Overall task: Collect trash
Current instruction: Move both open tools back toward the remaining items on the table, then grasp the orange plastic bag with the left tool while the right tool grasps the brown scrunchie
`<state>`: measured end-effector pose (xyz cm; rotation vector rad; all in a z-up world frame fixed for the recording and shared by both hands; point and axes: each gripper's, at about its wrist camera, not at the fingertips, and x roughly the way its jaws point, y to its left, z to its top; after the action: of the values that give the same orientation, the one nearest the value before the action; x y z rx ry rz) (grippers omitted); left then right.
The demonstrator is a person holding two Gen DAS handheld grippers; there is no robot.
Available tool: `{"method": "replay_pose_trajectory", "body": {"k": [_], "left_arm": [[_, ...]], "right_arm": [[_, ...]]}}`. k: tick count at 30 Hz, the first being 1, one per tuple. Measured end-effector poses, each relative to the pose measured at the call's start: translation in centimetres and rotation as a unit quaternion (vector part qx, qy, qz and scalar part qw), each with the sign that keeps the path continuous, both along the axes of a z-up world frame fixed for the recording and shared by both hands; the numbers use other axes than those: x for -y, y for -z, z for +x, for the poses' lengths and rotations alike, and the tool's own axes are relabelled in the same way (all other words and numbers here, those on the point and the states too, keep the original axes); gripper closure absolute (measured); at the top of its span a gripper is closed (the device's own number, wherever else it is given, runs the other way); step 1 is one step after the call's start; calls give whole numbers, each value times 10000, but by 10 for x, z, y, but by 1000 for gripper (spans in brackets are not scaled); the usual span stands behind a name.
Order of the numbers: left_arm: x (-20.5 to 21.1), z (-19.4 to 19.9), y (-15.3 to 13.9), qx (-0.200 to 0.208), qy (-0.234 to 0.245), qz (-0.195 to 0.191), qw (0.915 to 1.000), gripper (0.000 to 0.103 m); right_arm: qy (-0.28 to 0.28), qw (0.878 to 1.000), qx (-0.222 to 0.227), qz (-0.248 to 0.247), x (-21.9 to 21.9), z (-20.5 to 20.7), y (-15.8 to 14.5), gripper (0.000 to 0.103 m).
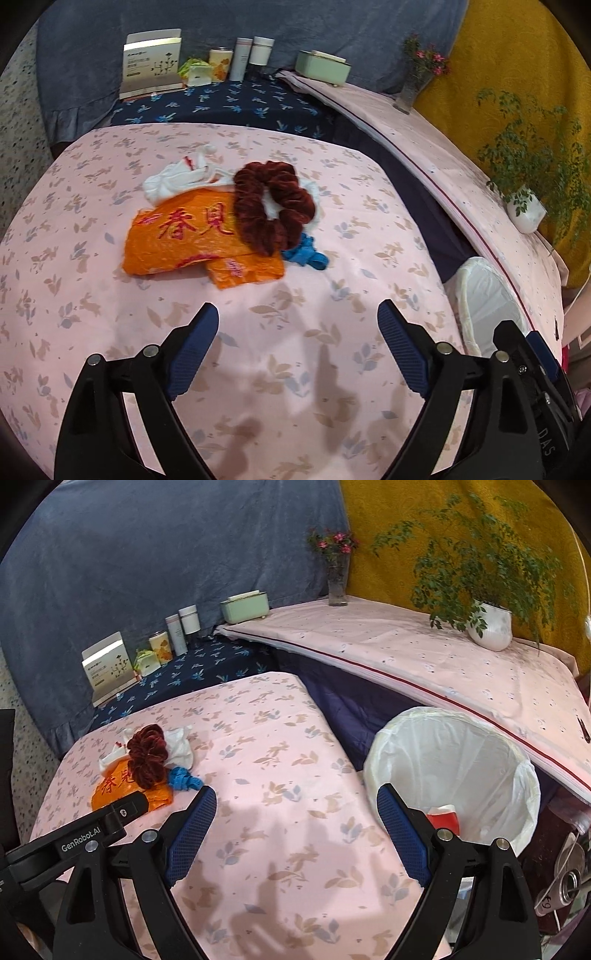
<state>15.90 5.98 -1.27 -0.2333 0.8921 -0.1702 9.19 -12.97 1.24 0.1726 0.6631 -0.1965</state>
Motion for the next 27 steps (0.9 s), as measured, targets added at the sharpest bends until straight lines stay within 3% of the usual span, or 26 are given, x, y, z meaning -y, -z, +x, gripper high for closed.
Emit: {"method": "replay_pose_trajectory", "body": {"k": [18, 27], "left_arm": [[-75, 14, 12, 45, -562, 674, 9961, 19], [-98, 33, 19, -35, -677, 675, 9954, 19]], "right_arm": [[-758, 9970, -144, -40, -83, 47, 10, 18], [-945, 9953, -207, -49, -110, 78, 19, 18]]}}
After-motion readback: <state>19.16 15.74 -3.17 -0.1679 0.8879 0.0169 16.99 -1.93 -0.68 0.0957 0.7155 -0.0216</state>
